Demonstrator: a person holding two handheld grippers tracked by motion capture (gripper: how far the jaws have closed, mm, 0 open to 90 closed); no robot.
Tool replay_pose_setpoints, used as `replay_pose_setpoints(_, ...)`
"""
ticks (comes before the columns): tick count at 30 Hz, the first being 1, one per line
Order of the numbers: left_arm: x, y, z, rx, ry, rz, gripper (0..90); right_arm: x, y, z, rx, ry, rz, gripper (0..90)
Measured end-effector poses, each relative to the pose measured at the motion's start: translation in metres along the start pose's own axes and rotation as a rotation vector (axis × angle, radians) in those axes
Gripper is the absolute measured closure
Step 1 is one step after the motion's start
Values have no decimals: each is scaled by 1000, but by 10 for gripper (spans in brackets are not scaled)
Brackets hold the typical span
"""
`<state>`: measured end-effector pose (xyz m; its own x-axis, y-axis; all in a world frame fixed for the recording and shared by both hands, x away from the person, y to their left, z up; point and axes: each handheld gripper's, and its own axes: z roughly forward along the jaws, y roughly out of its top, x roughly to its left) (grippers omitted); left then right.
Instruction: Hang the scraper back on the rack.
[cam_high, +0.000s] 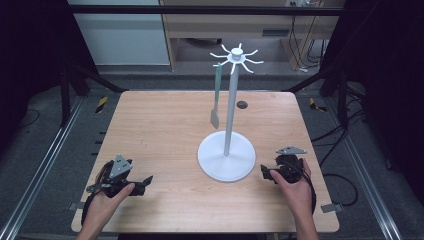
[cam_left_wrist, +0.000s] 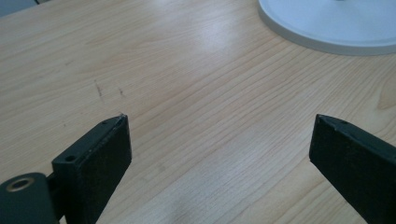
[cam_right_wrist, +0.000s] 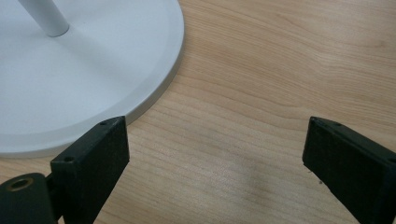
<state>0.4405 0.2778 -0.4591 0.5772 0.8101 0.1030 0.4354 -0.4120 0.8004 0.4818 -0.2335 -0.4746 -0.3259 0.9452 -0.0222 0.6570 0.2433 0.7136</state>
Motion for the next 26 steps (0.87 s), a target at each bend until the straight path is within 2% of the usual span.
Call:
replay_pose_setpoints(7, 7, -9, 2, 3, 15, -27, 57, 0, 0, 0, 1, 1, 3, 77)
replay_pose_setpoints(18, 8, -17, 6, 24, 38, -11, 57, 0, 0, 0, 2, 3, -2, 77)
replay_pose_setpoints(21, 8, -18, 5, 24, 35, -20, 57, 0, 0, 0, 3, 6, -2, 77)
replay_pose_setpoints(26, 6, -19, 0, 62, 48, -3, 57, 1, 1, 0, 6, 10, -1, 77)
